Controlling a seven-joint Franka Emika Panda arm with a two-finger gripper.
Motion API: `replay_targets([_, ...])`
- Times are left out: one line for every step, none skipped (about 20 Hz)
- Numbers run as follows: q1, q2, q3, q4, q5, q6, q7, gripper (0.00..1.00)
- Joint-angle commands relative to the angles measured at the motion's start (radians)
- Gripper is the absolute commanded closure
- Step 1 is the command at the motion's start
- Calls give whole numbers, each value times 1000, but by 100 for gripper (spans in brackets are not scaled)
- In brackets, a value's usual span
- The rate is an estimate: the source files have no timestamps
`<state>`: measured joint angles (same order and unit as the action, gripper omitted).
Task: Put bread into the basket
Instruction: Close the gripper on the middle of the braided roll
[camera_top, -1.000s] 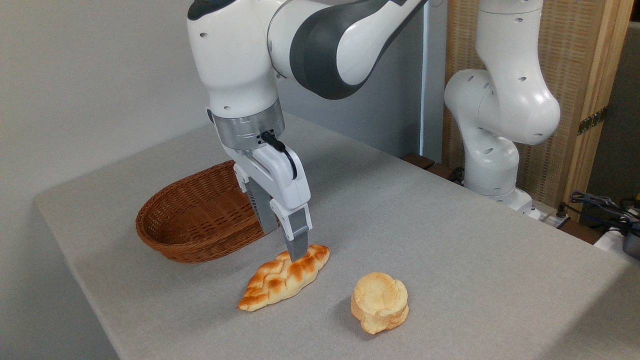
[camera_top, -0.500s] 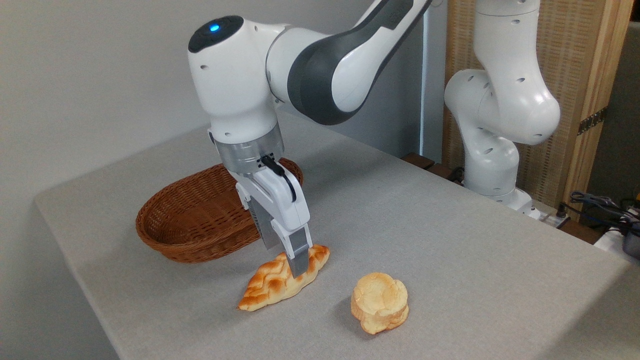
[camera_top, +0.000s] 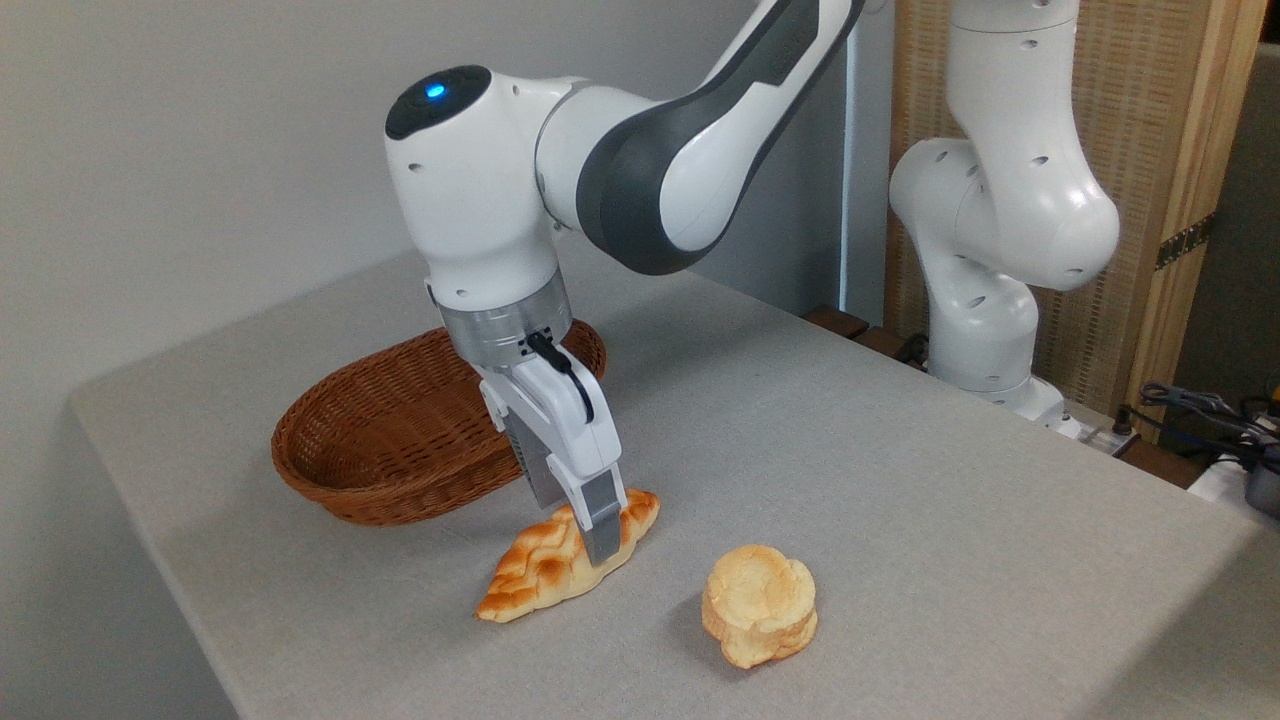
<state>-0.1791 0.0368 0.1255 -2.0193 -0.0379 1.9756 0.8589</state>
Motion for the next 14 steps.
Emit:
replay_targets([-11, 11, 8, -18, -8, 32, 14, 0])
replay_targets([-14, 14, 8, -16, -8, 32, 14, 0])
replay_targets([-23, 14, 8, -16, -8, 34, 14, 0])
replay_targets([-25, 15, 9, -18, -7, 38, 14, 0])
replay_targets([-25, 18, 9, -18, -7, 39, 14, 0])
replay_targets([-25, 20, 8, -18, -7, 39, 14, 0])
replay_targets([-25, 20, 9, -16, -7, 39, 14, 0])
replay_targets([-25, 22, 9, -18, -7, 40, 15, 0])
replay_targets([-25, 23, 9, -18, -2, 40, 17, 0])
replay_targets([-23, 23, 9, -16, 4, 40, 15, 3])
replay_targets([-25, 23, 9, -16, 4, 39, 15, 16])
replay_targets([-25, 22, 9, -16, 4, 39, 15, 22])
replay_targets([-23, 23, 9, -16, 4, 39, 15, 40])
replay_targets([-25, 22, 9, -18, 4, 37, 15, 51])
